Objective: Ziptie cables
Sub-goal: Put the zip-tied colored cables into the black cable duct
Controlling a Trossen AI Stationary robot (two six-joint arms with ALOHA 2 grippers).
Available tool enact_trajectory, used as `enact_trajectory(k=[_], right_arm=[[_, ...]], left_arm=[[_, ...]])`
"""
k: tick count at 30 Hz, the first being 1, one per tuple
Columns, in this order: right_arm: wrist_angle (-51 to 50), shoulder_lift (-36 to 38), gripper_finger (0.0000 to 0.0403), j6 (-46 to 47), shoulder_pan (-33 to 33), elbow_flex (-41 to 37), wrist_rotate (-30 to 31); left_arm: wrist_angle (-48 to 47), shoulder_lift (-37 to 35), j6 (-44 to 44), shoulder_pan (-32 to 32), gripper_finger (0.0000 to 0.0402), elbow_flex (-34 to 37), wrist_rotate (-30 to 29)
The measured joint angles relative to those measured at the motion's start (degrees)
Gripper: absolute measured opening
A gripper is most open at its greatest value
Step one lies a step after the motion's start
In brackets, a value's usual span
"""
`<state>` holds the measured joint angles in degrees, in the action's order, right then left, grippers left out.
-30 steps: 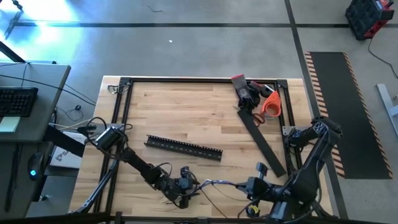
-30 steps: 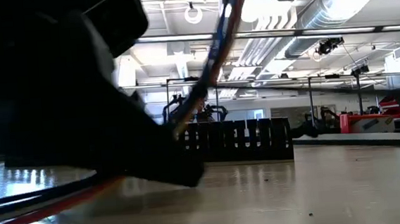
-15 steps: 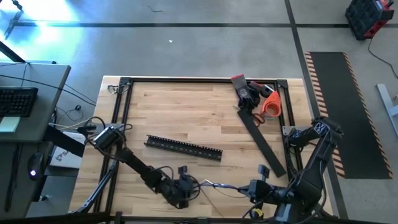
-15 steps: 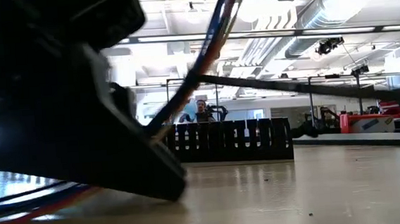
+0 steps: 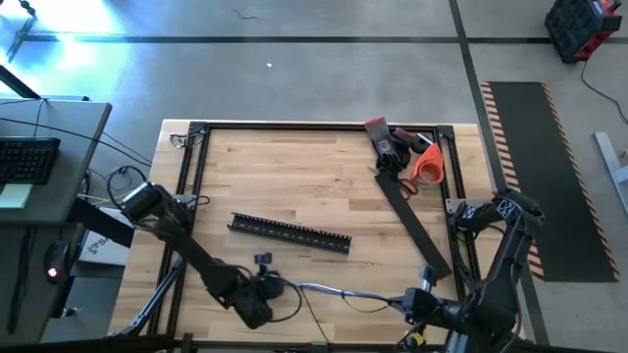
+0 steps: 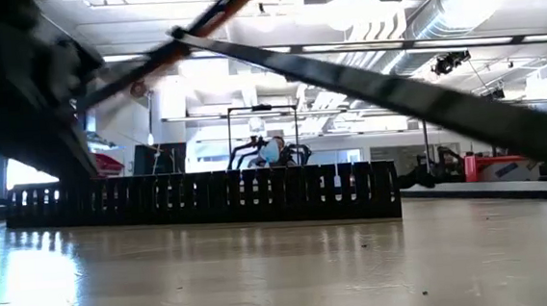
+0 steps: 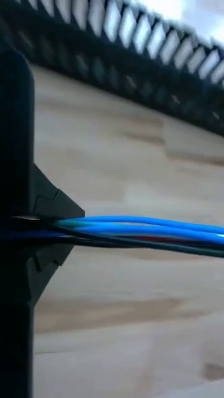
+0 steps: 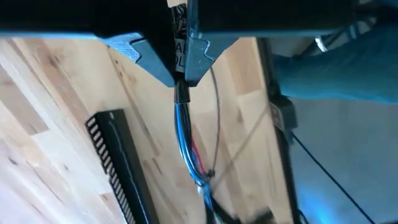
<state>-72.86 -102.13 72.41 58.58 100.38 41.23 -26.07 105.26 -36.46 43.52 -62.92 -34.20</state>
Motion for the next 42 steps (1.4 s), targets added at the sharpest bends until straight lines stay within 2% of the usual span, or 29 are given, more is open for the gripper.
enact_trajectory(k=[9, 14, 17, 23, 31, 42], right_arm=[[-0.66, -4.9, 0.0002, -7.34, -6.76, -0.04, -2.4], [-0.61, -7.05, 0.0002, -13.7, -12.15, -0.04, -2.35], [-0.29, -8.39, 0.0002, -18.13, -16.0, -0.04, -3.79], [-0.68, -10.25, 0.0002, -26.34, -22.67, -0.04, -7.02], [0.33, -12.02, 0.0002, -32.61, -28.48, -0.04, -8.96], [0.12, -12.34, 0.0002, -35.4, -31.91, -0.02, -10.12]], left_arm=[[-30.83, -11.37, -5.4, 0.9, 0.0, -2.18, 2.19], [-45.79, -14.22, -7.4, -0.64, 0.0, -2.18, 1.3], [-50.99, -14.39, -5.09, -2.12, 0.0, -0.97, 1.05], [-50.04, -14.46, 5.58, -6.99, 0.0, 7.17, 3.79], [-43.95, -14.44, 12.82, -13.25, 0.0, 17.76, 5.33], [-42.74, -14.44, 13.56, -16.19, 0.0, 19.19, 5.08]])
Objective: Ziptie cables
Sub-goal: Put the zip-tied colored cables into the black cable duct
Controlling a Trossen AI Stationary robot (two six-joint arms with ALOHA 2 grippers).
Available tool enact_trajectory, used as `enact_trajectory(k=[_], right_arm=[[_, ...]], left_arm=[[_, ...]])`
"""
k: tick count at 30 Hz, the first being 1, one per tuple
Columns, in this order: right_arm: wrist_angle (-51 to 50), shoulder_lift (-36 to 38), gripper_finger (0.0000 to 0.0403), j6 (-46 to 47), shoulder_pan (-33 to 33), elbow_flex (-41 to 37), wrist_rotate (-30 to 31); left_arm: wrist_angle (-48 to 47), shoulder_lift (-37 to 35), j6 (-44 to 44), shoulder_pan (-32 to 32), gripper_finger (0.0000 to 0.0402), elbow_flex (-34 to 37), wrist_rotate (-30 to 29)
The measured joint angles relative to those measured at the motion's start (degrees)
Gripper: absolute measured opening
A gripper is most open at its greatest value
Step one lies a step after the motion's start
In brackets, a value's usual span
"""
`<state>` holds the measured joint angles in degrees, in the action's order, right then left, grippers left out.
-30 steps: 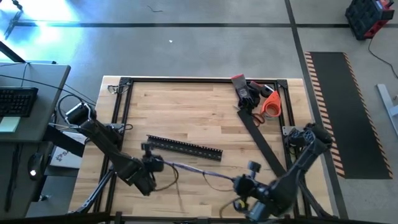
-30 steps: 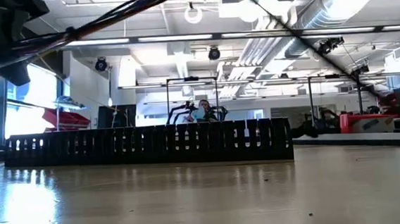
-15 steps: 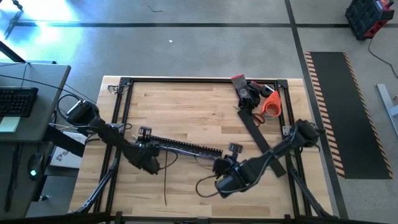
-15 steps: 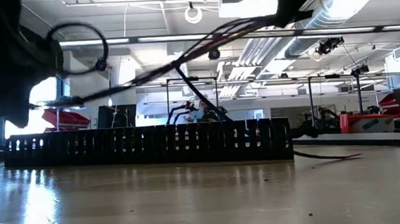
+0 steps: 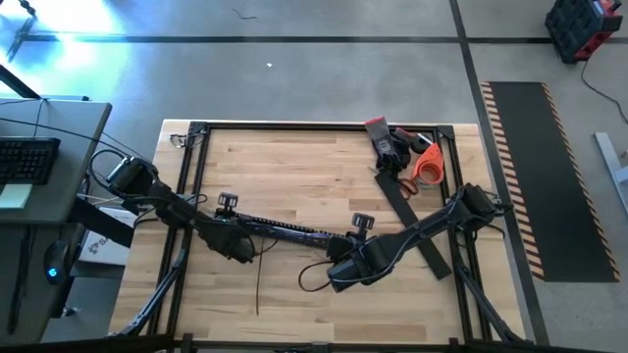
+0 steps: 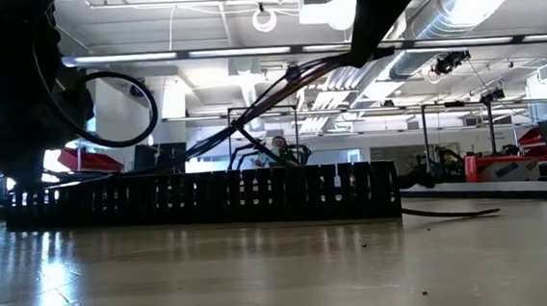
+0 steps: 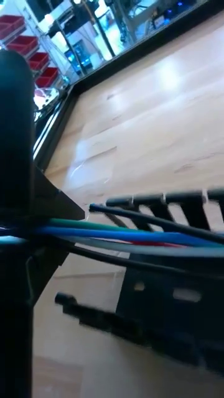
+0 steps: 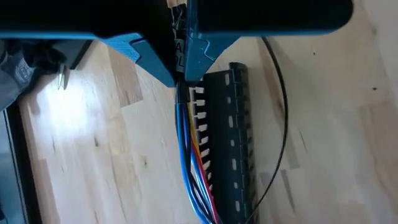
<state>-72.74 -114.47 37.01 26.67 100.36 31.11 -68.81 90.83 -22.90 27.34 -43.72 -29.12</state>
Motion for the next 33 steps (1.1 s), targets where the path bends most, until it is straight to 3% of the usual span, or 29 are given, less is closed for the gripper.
enact_trajectory(k=[5, 16, 22, 33], right_arm=[[-0.55, -0.75, 0.0002, 0.0, -0.06, -0.33, -0.15], [4.29, -0.97, 0.0002, 0.46, -0.87, -10.14, -3.26], [6.32, -0.92, 0.0003, 0.22, -0.89, -14.48, -6.71], [7.16, -0.92, 0.003, 0.21, 3.03, -16.6, -8.16]], left_arm=[[0.01, 0.0, -1.05, -1.23, 0.0022, 0.0, 1.49], [-8.47, -6.32, -7.21, -2.85, 0.0142, -2.22, 3.22], [-7.72, -12.3, -16.26, -0.05, 0.0148, -7.1, 0.62], [10.97, -14.01, -28.19, 11.87, 0.0138, -10.49, -7.66]])
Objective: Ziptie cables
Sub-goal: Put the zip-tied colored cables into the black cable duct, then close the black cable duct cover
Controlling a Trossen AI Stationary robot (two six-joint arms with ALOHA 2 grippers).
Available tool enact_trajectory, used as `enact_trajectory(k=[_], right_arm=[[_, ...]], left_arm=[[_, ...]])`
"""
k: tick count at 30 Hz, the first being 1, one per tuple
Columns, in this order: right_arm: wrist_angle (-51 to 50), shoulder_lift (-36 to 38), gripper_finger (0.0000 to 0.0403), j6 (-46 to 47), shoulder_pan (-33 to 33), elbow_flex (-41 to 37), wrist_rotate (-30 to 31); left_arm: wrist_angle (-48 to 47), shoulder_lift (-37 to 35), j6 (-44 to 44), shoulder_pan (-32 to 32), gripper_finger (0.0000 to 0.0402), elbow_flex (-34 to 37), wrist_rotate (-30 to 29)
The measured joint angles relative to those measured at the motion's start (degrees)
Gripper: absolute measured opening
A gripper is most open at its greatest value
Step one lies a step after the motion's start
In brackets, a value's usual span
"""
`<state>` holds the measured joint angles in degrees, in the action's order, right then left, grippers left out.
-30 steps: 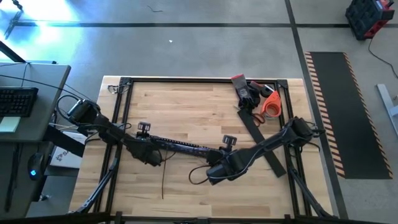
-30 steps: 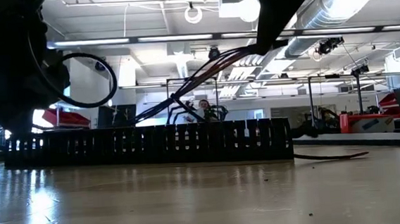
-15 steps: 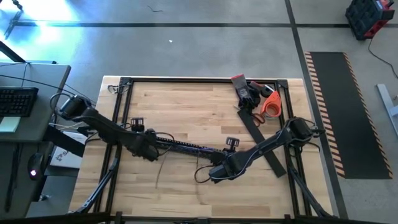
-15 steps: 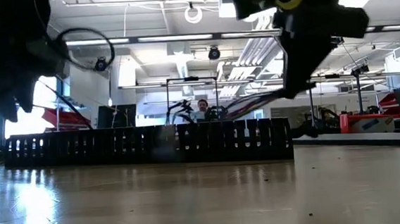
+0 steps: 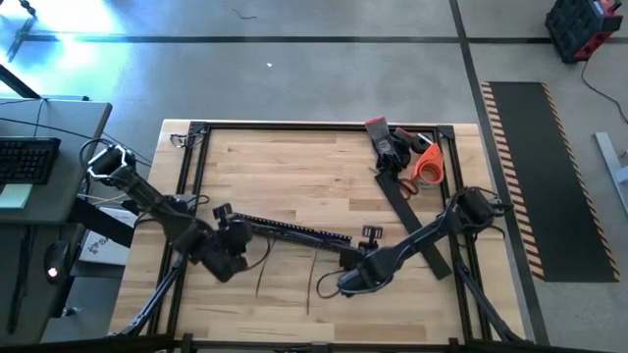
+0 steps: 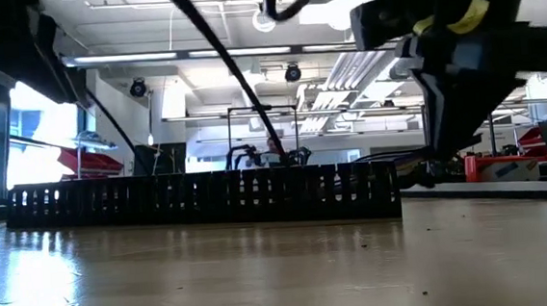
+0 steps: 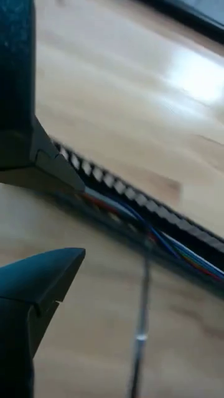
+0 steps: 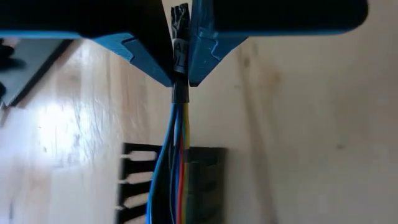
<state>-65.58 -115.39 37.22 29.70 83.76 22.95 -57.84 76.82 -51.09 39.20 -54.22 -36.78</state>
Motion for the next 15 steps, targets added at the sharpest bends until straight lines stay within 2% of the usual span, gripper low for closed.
enact_trajectory(k=[4, 7, 11, 15], right_arm=[[2.45, 0.07, 0.0034, -0.16, 1.81, -1.92, 1.91], [5.71, 0.07, 0.0047, 0.24, 2.23, -5.04, 1.21], [9.82, 0.04, 0.009, -0.01, 2.71, -7.87, -1.4], [6.39, 0.35, 0.0144, -1.48, 3.79, -6.39, -7.92]], left_arm=[[6.89, 0.33, -1.97, 3.93, 0.0136, 0.0, -3.16], [11.58, 1.21, -0.82, 6.68, 0.0135, 0.0, -4.39], [16.36, 3.1, -0.48, 9.37, 0.0135, 0.0, -4.5], [18.07, 5.16, -1.71, 11.18, 0.0135, 0.0, -4.06]])
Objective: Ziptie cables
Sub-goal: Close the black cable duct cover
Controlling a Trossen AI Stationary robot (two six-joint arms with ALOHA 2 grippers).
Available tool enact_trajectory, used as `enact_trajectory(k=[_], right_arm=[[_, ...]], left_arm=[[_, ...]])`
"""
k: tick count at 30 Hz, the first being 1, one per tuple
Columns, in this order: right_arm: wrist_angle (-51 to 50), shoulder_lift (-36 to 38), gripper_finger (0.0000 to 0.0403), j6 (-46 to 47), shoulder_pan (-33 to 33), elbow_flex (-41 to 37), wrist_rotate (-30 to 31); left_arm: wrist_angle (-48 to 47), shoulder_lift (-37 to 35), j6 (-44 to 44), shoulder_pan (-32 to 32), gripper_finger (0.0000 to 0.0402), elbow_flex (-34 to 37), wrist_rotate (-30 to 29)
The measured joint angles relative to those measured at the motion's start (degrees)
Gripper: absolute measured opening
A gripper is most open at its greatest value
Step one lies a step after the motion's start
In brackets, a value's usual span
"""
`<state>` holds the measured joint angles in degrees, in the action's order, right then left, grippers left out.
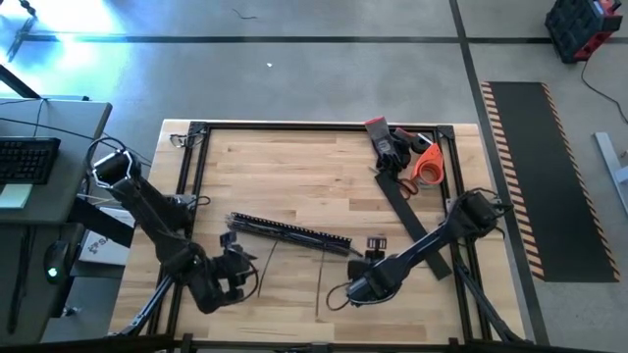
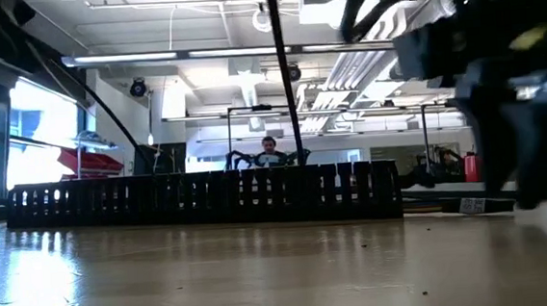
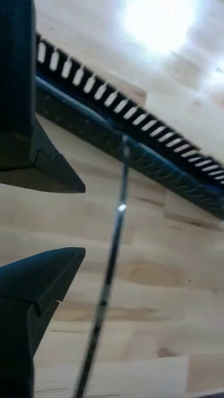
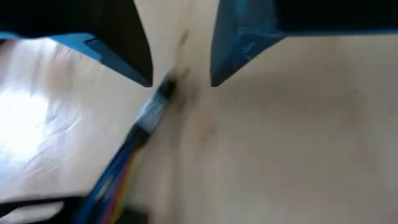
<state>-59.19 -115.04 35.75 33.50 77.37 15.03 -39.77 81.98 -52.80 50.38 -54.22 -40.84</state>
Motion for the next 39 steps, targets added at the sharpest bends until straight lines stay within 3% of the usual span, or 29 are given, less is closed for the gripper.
enact_trajectory(k=[3, 6, 11, 14, 17, 21, 25, 33, 39], right_arm=[[-4.47, 2.45, 0.0176, 0.05, 2.56, 0.91, -0.79], [-5.03, 7.49, 0.0193, 4.19, 6.72, -0.9, 5.76], [8.84, 14.75, 0.0197, 14.4, 11.61, -9.08, 21.09], [17.53, 16.1, 0.0197, 16.19, 12.08, -14.59, 24.38], [14.98, 16.38, 0.0197, 25.63, 10.14, -18.31, 27.09], [5.51, 16.81, 0.0199, 36.13, 4.56, -22.55, 27.95], [2.88, 19.75, 0.0219, 35.75, -1.25, -26.03, 27.57], [3.46, 30.51, 0.0316, 31.9, -10.47, -36.1, 23.9], [14.85, 35.35, 0.0328, 30.23, -13.17, -46.8, 20.65]], left_arm=[[-0.78, 1.02, -1.05, 0.49, 0.0135, 0.0, 1.24], [-3.22, 2.28, -2.11, 0.47, 0.0135, 0.0, 1.99], [-9.29, 5.17, -2.59, -2.08, 0.0135, 0.02, 2.43], [-11.45, 6.19, -1.84, -5.66, 0.0135, 0.04, 4.8], [-8.48, 6.47, 3.75, -9.26, 0.0135, 0.07, 6.87], [5.1, 6.53, 17.52, -14.14, 0.0135, 0.07, 12.16], [15.81, 6.38, 24.63, -16.32, 0.0135, 0.07, 12.2], [20.93, 6.36, 23.54, -12.25, 0.0135, 0.07, 11.58], [21.42, 6.36, 20.78, -6.44, 0.0135, 0.07, 8.66]])
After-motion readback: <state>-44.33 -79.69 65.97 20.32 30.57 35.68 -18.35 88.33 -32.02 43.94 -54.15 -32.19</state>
